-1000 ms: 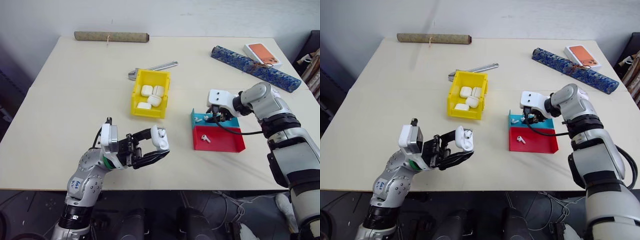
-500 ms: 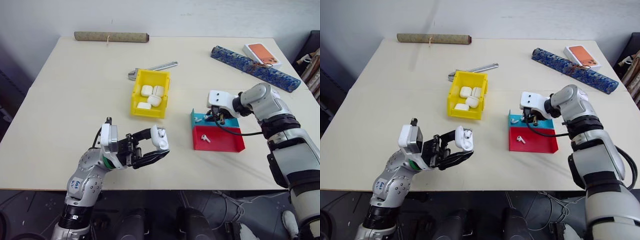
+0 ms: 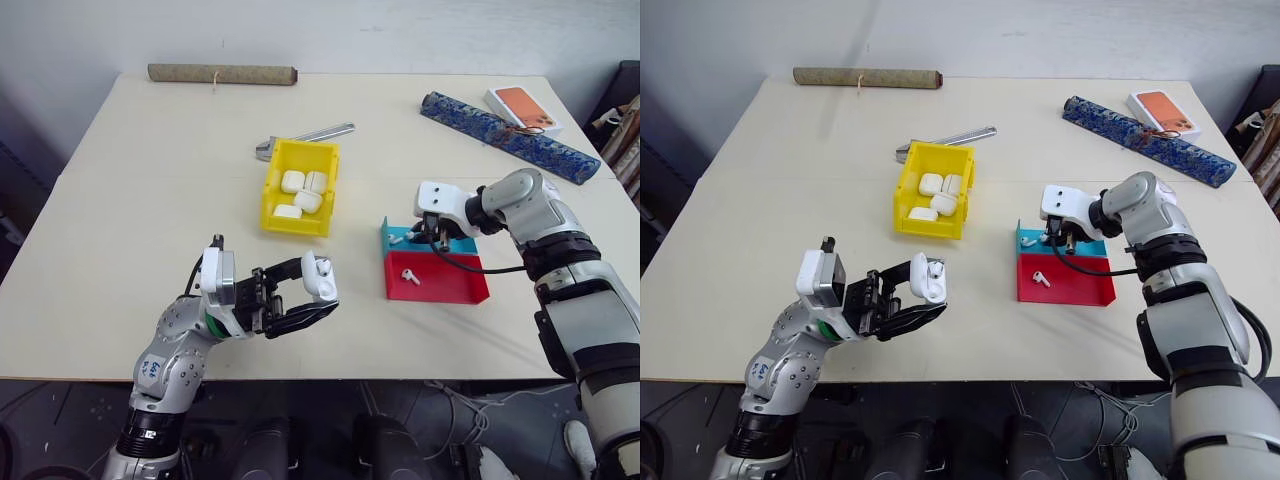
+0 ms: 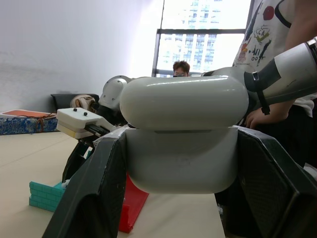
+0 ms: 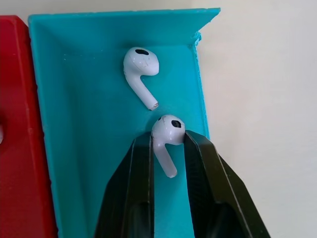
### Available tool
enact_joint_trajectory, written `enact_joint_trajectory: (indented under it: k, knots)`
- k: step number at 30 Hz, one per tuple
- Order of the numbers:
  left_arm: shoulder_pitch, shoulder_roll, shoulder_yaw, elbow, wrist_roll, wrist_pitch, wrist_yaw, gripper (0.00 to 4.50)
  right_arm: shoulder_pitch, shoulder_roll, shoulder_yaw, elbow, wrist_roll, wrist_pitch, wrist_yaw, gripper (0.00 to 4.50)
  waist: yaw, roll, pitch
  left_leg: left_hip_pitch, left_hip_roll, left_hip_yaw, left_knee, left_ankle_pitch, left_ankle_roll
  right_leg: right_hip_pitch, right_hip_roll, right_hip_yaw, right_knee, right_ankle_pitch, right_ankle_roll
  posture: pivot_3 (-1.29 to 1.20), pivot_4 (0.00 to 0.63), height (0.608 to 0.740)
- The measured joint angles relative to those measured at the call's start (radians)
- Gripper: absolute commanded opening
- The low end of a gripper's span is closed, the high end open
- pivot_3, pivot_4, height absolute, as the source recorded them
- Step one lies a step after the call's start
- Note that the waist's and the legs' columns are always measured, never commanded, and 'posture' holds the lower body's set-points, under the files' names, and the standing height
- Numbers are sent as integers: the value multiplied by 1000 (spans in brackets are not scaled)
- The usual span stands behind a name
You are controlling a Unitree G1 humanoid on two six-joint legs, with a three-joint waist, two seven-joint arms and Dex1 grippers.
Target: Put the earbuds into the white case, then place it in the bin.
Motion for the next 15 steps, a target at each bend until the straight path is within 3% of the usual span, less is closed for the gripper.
enact_joint_trajectory:
  k: [10, 12, 15]
  knots:
    - [0, 0, 0, 0, 0, -1, 0, 2802, 21, -3, -32, -21, 32, 19, 27, 432, -1, 0, 0, 0, 0, 0, 0, 0, 0, 0, 0, 0, 0, 0, 0, 0, 150, 740]
    - [-1, 0, 1, 0, 0, -2, 2, 2802, 47, -13, -79, -52, 90, 33, 72, 432, 1, 0, 0, -1, 0, 0, 0, 0, 0, 0, 0, 0, 0, 0, 0, 0, 150, 740]
    - [-15, -5, 4, 6, -1, -2, 4, 2802, 94, -47, -235, -210, 299, 171, 199, 432, 6, 1, 1, -1, 0, -2, 0, 0, 0, 0, 0, -1, -1, 0, 0, 0, 150, 740]
